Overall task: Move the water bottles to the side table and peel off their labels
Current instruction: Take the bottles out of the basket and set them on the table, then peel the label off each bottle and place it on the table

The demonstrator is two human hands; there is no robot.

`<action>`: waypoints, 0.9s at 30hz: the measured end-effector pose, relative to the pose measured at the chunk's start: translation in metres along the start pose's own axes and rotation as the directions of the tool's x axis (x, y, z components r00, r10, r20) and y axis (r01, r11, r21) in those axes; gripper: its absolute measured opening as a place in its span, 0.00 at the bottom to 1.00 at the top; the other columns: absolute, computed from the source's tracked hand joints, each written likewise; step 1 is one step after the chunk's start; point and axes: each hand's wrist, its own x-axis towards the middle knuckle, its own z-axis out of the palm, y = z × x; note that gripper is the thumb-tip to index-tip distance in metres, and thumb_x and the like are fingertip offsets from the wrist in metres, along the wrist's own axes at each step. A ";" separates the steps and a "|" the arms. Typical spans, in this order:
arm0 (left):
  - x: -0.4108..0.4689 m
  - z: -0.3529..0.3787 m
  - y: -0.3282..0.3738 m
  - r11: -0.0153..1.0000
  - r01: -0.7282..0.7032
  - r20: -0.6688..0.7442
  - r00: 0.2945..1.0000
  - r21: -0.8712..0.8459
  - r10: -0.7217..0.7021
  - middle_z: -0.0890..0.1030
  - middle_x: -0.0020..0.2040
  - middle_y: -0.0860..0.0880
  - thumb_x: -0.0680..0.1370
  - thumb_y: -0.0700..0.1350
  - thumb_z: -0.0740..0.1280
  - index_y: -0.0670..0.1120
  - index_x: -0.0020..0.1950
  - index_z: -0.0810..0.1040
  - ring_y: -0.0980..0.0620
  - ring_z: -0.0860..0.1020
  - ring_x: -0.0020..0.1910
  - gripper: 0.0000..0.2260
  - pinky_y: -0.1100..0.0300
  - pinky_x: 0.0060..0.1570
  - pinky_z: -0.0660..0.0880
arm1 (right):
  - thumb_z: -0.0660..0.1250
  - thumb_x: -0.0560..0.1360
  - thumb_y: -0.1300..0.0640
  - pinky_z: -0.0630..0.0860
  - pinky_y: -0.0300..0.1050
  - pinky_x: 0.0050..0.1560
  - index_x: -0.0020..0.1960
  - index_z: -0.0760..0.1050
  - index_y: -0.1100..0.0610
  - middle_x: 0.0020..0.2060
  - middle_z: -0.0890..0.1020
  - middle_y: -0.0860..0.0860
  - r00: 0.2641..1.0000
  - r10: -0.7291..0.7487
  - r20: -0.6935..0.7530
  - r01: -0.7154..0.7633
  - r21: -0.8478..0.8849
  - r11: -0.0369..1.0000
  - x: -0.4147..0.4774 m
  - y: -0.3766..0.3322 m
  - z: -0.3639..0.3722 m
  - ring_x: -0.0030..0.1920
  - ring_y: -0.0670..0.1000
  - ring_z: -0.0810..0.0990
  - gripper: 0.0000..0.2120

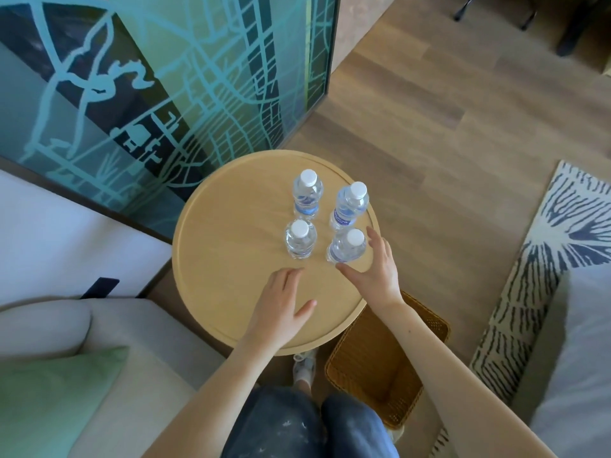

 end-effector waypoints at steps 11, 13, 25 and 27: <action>-0.010 0.014 -0.010 0.995 0.104 0.059 0.993 -0.004 -0.104 0.77 0.63 0.44 0.78 0.51 0.71 0.40 0.69 0.73 0.46 0.74 0.63 0.24 0.54 0.61 0.75 | 0.81 0.63 0.49 0.76 0.41 0.53 0.65 0.71 0.42 0.51 0.80 0.38 0.998 0.062 0.012 -0.063 0.086 0.994 0.030 0.000 0.015 0.52 0.41 0.78 0.35; -0.010 0.010 -0.008 0.994 0.110 0.047 0.993 0.008 -0.111 0.77 0.63 0.44 0.77 0.51 0.71 0.40 0.69 0.74 0.46 0.75 0.63 0.24 0.55 0.60 0.76 | 0.81 0.61 0.45 0.73 0.34 0.47 0.63 0.71 0.39 0.48 0.80 0.36 0.996 0.088 -0.005 -0.087 0.102 0.991 0.025 -0.002 0.010 0.51 0.35 0.78 0.33; -0.026 -0.015 0.050 0.910 -0.164 0.090 0.986 0.381 0.140 0.82 0.54 0.43 0.75 0.53 0.73 0.40 0.62 0.79 0.43 0.80 0.54 0.22 0.51 0.53 0.80 | 0.78 0.58 0.39 0.73 0.33 0.41 0.53 0.74 0.38 0.47 0.80 0.30 0.998 -0.013 -0.059 0.018 0.080 0.997 -0.055 -0.044 -0.097 0.47 0.34 0.80 0.26; -0.032 -0.020 0.064 0.873 -0.208 0.094 0.978 0.441 0.185 0.82 0.53 0.43 0.74 0.54 0.73 0.40 0.61 0.79 0.43 0.81 0.52 0.22 0.50 0.53 0.80 | 0.79 0.59 0.40 0.77 0.37 0.43 0.54 0.75 0.40 0.46 0.82 0.34 0.996 -0.050 -0.073 0.055 0.080 0.995 -0.074 -0.056 -0.126 0.47 0.37 0.81 0.25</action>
